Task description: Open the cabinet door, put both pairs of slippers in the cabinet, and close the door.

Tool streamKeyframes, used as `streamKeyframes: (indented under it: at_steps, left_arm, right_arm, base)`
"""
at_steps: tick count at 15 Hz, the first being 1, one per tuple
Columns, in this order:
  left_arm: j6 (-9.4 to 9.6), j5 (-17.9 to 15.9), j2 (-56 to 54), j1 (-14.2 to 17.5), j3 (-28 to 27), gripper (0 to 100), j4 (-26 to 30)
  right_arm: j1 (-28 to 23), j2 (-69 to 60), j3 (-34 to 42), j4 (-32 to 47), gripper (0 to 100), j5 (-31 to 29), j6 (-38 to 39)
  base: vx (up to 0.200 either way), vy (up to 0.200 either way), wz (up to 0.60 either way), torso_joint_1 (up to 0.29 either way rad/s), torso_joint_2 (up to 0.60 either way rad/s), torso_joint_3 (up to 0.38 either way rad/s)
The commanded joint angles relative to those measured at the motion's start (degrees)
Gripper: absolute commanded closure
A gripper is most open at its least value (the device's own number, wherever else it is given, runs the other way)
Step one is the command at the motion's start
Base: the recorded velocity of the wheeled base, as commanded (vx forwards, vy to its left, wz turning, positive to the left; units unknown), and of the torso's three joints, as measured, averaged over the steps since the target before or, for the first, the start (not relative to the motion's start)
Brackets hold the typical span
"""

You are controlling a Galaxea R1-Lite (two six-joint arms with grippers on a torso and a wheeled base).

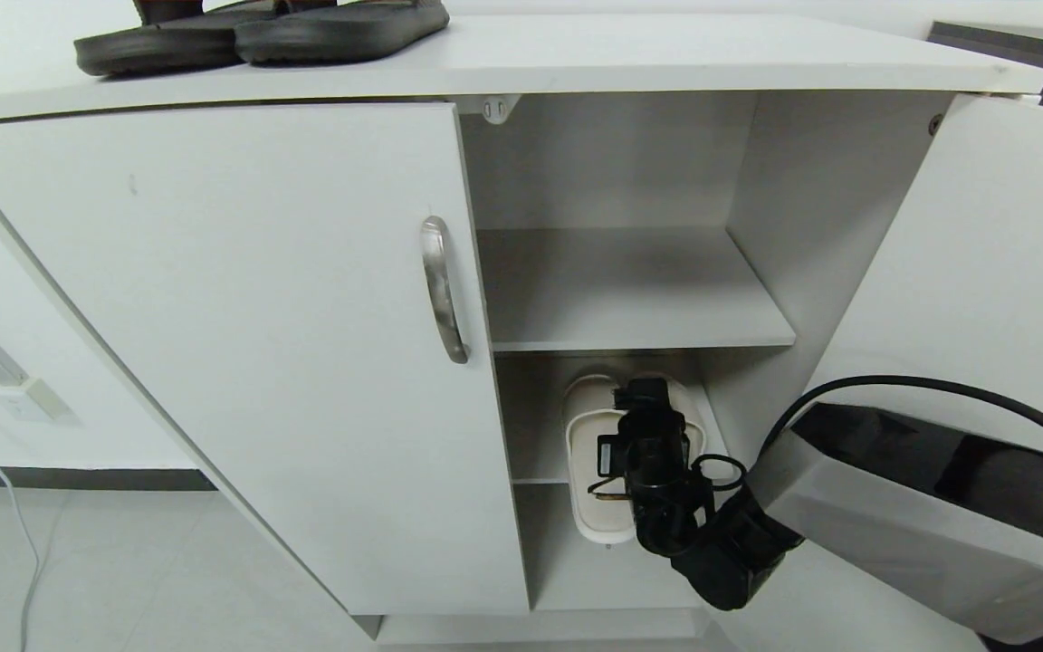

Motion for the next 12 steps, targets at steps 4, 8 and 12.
streamKeyframes:
  at_steps: [4,8,12]
  left_arm:
    - [-0.01,0.0,0.1,0.0,0.0,100,0.0]
    - [-0.01,0.0,0.1,0.0,0.0,100,0.0]
    - [-0.01,0.0,0.1,0.0,0.0,100,0.0]
  right_arm:
    - [-3.1,3.6,-13.0,8.8,100,1.7,0.0]
    - [-3.9,4.5,-19.1,12.8,100,3.2,0.0]
    - [-4.4,6.6,-22.4,14.8,100,3.2,-0.1]
  base:
    - [0.000,0.000,0.00,0.000,0.00,0.000]
    - [0.000,0.000,0.00,0.000,0.00,0.000]
    - [0.000,0.000,0.00,0.000,0.00,0.000]
